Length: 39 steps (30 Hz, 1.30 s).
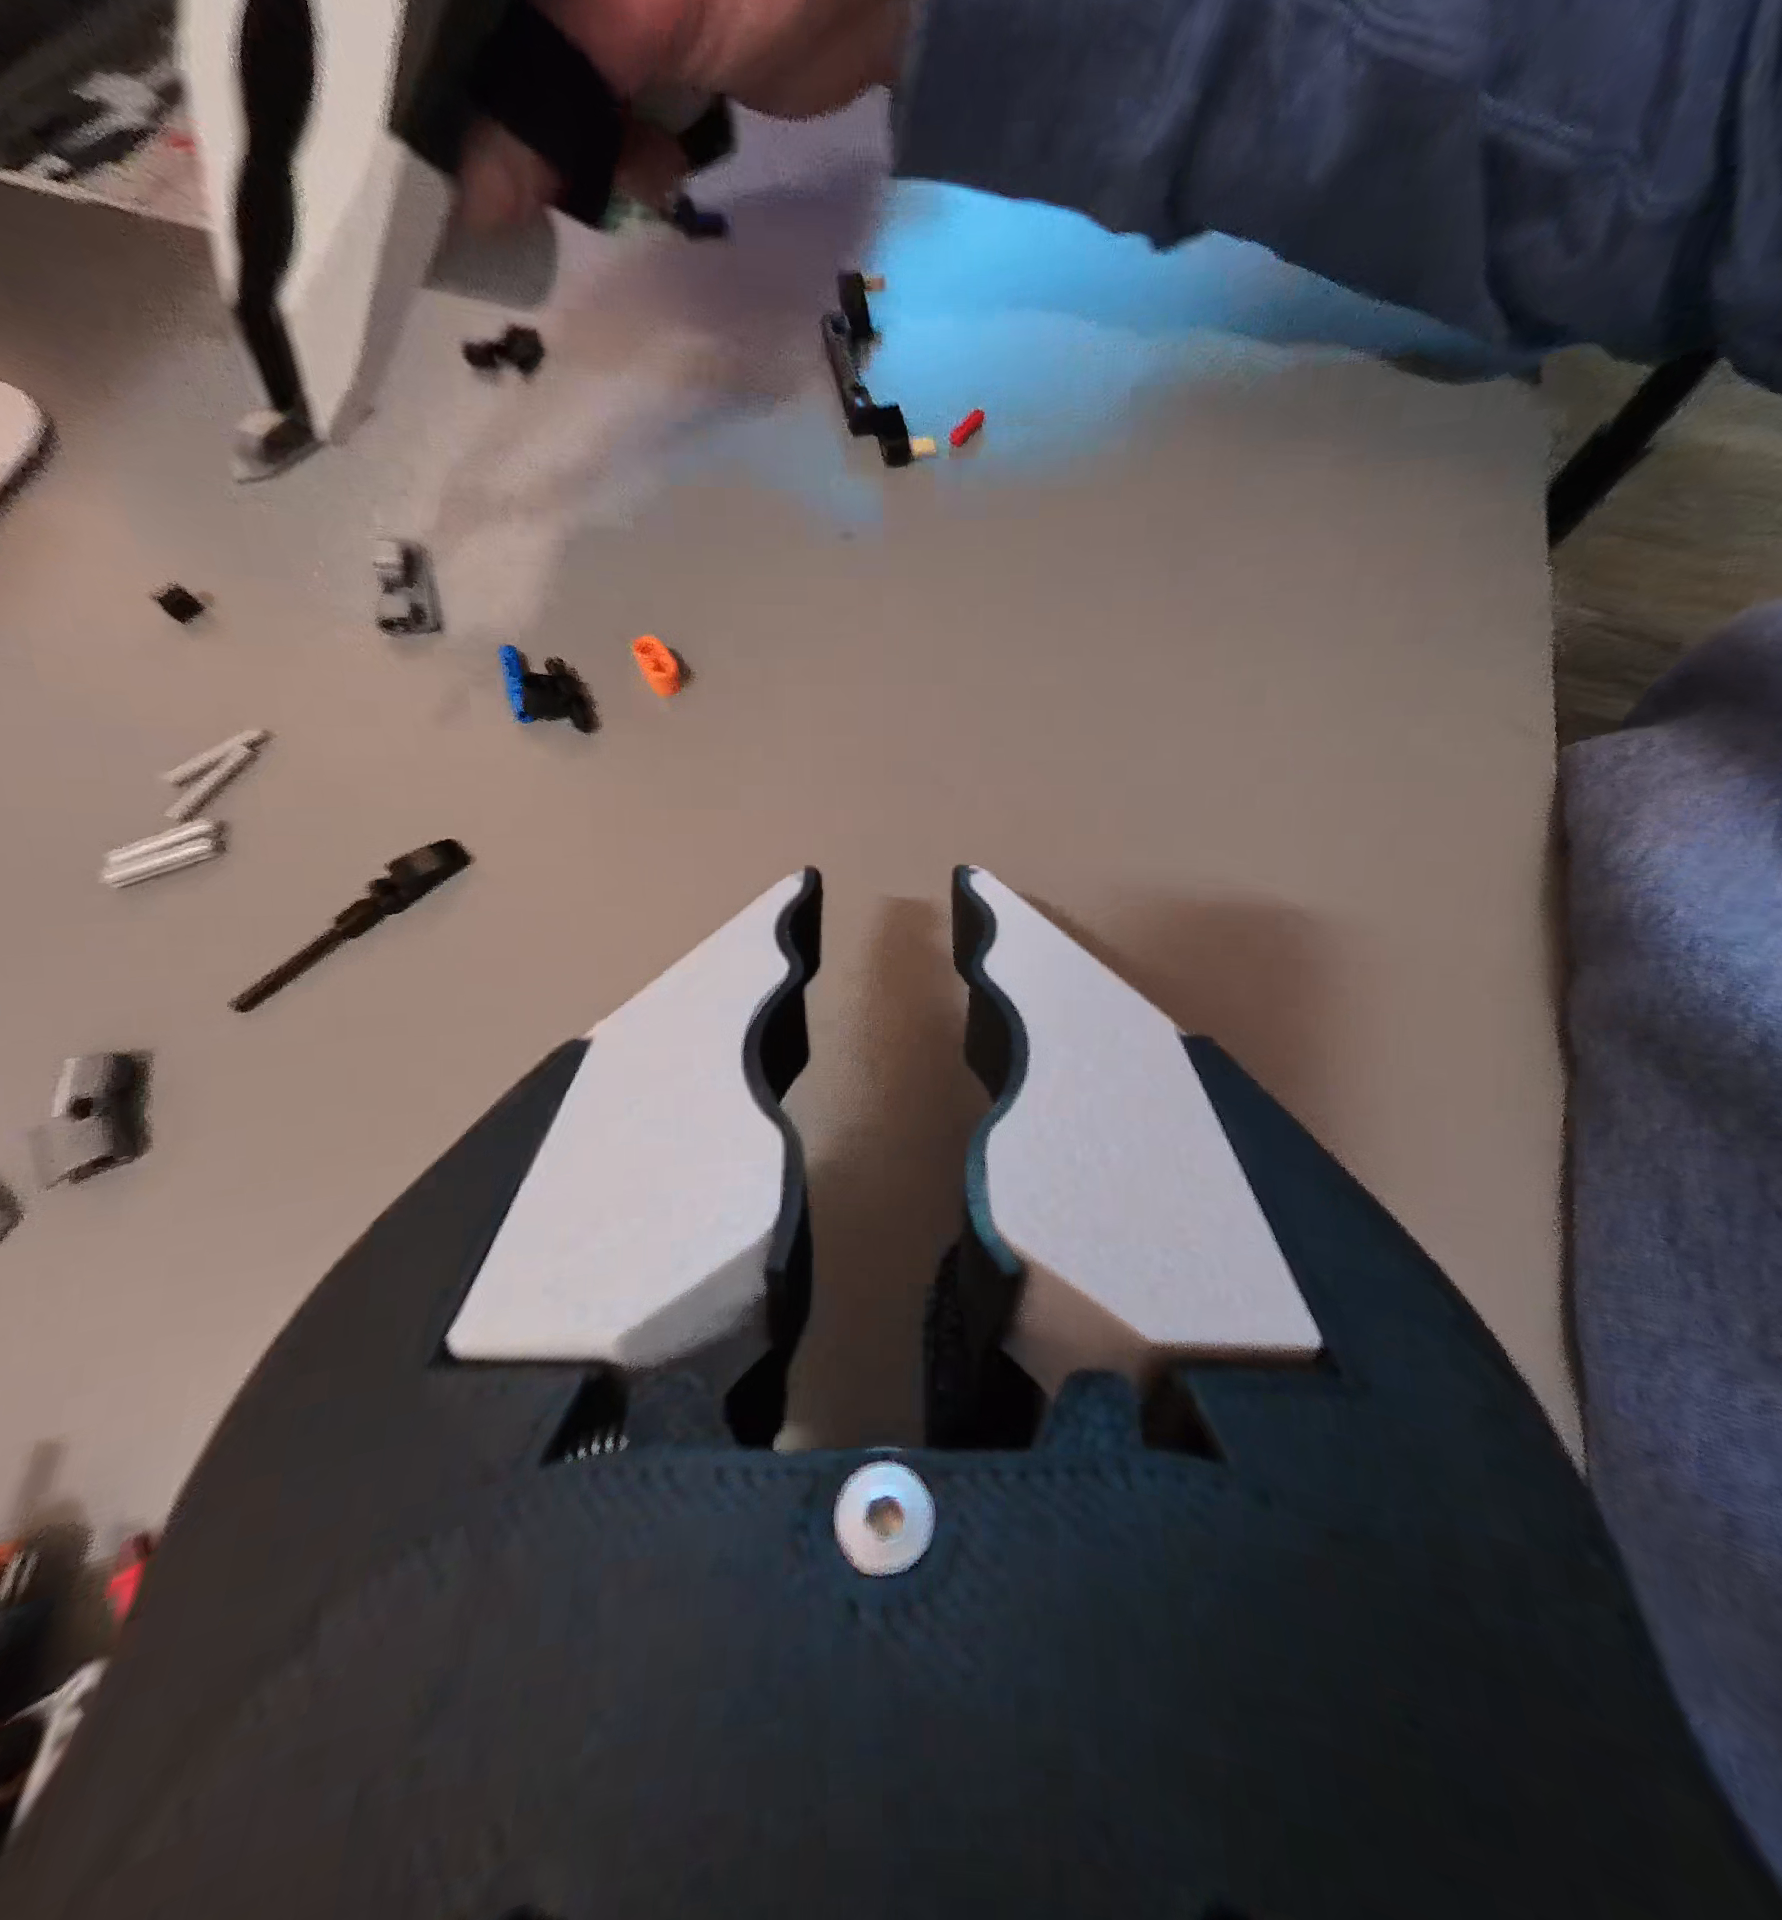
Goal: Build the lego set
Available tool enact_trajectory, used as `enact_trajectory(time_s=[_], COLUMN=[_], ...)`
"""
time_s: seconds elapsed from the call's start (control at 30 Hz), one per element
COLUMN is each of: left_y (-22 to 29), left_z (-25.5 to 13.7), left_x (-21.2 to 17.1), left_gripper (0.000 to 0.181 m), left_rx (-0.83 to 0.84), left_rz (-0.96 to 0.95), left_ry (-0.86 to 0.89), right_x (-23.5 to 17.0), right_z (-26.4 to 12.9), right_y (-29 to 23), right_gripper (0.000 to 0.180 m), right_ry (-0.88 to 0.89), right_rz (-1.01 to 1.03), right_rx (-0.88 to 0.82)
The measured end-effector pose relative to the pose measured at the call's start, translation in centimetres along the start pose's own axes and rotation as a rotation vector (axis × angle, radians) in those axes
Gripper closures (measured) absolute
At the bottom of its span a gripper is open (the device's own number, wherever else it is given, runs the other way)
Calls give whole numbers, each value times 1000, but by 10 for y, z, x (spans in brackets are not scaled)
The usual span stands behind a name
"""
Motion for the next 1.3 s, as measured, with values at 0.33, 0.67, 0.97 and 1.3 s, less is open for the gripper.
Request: enact_trajectory(time_s=[0.33, 0.67, 0.97, 1.3], left_y=[-17, -26, -40, -20], left_z=[-45, -70, -85, -80], left_x=[28, 44, 60, 65], left_gripper=[139, 136, 139, 167], left_rx=[319, 405, 414, 278], left_rz=[276, 400, 472, 757], left_ry=[95, 185, 206, 96], right_x=[40, 71, 82, 76], right_z=[-23, -10, -6, 1], right_y=[-108, -138, -134, -145], right_gripper=[169, 169, 170, 169], right_ry=[196, 502, 668, 448], right_rz=[97, 345, 467, 426], right_rx=[266, 575, 679, 790])
Point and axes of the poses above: each gripper's, where its closed fingertips meet, z out along the fingers, x out of its top, y = z × x across the jaws, the point moved 7 cm from there along -z, back along the fingers
